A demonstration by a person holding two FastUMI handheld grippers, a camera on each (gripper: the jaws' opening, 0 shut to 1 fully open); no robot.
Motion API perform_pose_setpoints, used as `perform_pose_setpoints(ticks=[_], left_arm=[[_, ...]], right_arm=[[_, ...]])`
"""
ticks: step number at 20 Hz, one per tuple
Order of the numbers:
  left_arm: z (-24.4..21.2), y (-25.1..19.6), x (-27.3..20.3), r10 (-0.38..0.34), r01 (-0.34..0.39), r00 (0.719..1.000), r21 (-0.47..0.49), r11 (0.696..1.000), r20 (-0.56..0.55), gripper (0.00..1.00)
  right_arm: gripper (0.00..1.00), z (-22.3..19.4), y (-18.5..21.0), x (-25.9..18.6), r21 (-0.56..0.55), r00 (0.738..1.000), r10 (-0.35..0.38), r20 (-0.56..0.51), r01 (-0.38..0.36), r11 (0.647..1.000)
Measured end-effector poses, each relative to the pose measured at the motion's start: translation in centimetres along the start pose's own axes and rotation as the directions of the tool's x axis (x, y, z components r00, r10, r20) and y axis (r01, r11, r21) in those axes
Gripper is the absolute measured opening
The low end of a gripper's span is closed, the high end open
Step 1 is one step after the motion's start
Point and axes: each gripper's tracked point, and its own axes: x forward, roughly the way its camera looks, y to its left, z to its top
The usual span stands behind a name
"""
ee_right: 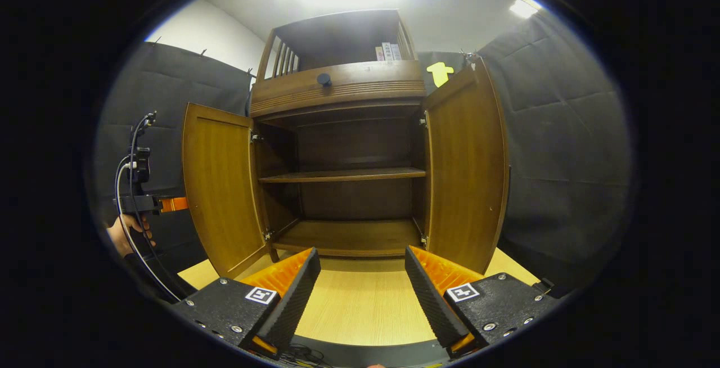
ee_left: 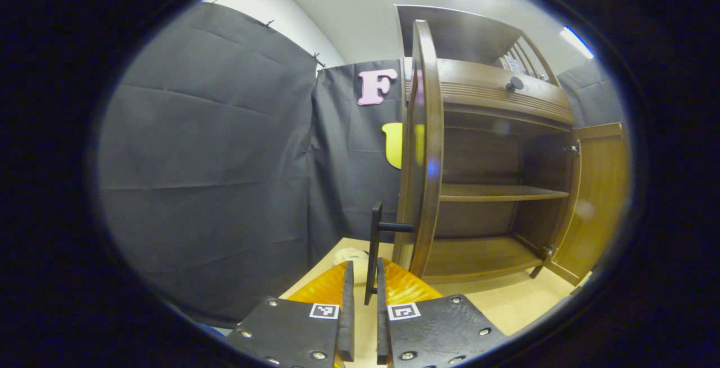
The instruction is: Open the right door of the double-door shoe cabinet with the right hand, and open the left door with the left hand.
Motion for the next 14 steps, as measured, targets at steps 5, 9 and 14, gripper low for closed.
perform_pose_setpoints(ticks=[5, 9, 14], left_arm=[[-0.2, 0.1, -0.1, 0.038, -0.038, 0.999, 0.008, 0.999, 0.034, 0.12], [1.2, -0.5, -1.3, 0.016, -0.016, 0.998, 0.006, 1.000, 0.068, 0.16], [2.9, -3.2, -5.5, -0.049, 0.044, 0.993, 0.044, 0.998, 0.109, 0.16]], right_arm=[[0.92, 0.5, 0.1, 0.1, -0.015, 1.000, 0.015, 0.016, -0.014, 1.000], [0.94, 1.9, -0.2, -0.3, -0.009, 0.999, 0.005, 0.048, -0.005, 1.000], [0.94, 3.1, -1.2, -0.7, -0.005, 0.997, -0.014, 0.075, 0.014, 1.000]])
